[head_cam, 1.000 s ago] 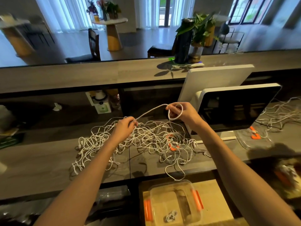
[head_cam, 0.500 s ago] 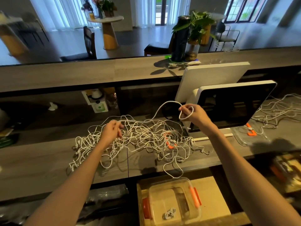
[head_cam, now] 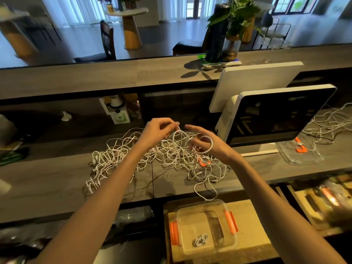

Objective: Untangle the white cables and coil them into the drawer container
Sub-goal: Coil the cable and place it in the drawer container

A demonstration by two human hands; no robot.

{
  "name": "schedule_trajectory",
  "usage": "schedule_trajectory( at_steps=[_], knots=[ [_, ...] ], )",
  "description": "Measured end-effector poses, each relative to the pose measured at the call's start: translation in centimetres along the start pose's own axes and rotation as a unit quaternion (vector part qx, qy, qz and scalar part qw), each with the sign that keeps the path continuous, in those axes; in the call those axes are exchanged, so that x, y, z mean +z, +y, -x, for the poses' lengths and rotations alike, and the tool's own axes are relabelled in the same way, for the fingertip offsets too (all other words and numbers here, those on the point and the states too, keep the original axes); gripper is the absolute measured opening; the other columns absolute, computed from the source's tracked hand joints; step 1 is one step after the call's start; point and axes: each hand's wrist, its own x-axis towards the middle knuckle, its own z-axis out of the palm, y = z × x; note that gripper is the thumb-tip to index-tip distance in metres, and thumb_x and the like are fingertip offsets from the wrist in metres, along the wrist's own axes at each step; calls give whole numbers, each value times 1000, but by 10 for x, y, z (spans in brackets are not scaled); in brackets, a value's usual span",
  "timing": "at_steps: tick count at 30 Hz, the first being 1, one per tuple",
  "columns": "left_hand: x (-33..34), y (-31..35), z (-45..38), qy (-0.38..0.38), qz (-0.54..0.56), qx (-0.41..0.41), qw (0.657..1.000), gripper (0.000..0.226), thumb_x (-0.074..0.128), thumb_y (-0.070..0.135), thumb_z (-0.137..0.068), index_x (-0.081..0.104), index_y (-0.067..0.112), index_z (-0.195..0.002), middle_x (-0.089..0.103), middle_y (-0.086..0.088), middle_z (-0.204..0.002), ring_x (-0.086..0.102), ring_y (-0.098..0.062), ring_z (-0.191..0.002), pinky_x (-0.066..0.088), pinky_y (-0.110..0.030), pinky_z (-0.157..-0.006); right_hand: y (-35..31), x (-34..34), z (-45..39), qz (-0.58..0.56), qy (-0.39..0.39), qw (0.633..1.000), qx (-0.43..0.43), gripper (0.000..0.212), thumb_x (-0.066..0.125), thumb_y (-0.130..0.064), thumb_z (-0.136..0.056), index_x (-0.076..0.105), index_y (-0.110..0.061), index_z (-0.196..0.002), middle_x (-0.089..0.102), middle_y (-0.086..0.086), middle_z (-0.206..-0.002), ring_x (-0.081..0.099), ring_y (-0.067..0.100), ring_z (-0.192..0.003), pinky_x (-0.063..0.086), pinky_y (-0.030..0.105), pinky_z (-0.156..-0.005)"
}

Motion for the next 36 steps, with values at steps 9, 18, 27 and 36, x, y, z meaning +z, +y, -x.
schedule_trajectory(
  at_steps=[9, 18, 27, 36],
  knots=[
    [7, -38, 11, -34, -92, -15, 995, 24, 65, 44, -95, 72, 22, -87, 64, 3, -64, 53, -10, -52, 41, -25, -52, 6, 7, 2, 34, 47, 998, -3, 21, 63, -30, -101, 77, -14, -98, 74, 10, -84, 65, 18, -74, 50, 34, -71],
    [7, -105, 37, -125, -246, -127, 953, 31, 43, 26, -107, 59, 31, -81, 73, 10, -86, 56, 3, -55, 44, -25, -62, 24, -16, 7, 121, 174, 977, 8, 23, 69, -29, -98, 76, -11, -88, 72, 1, -70, 64, 3, -60, 47, 19, -57],
    [22, -76, 39, -38, -44, -177, 983, 37, 33, 33, -110, 60, 13, -95, 72, -3, -72, 68, -5, -69, 42, -26, -70, 52, -9, 42, 60, 144, 984, 81, 21, 68, -27, -97, 77, -10, -87, 73, 8, -75, 66, 14, -67, 50, 30, -63],
    [68, -69, 76, -94, 144, -221, 960, 36, 31, 21, -111, 63, 4, -104, 50, 2, -59, 56, -18, -55, 51, -31, -54, 88, -8, 93, 142, 22, 980, 139, 19, 67, -21, -98, 76, -10, -85, 75, 11, -81, 69, 20, -72, 54, 34, -70]
  ],
)
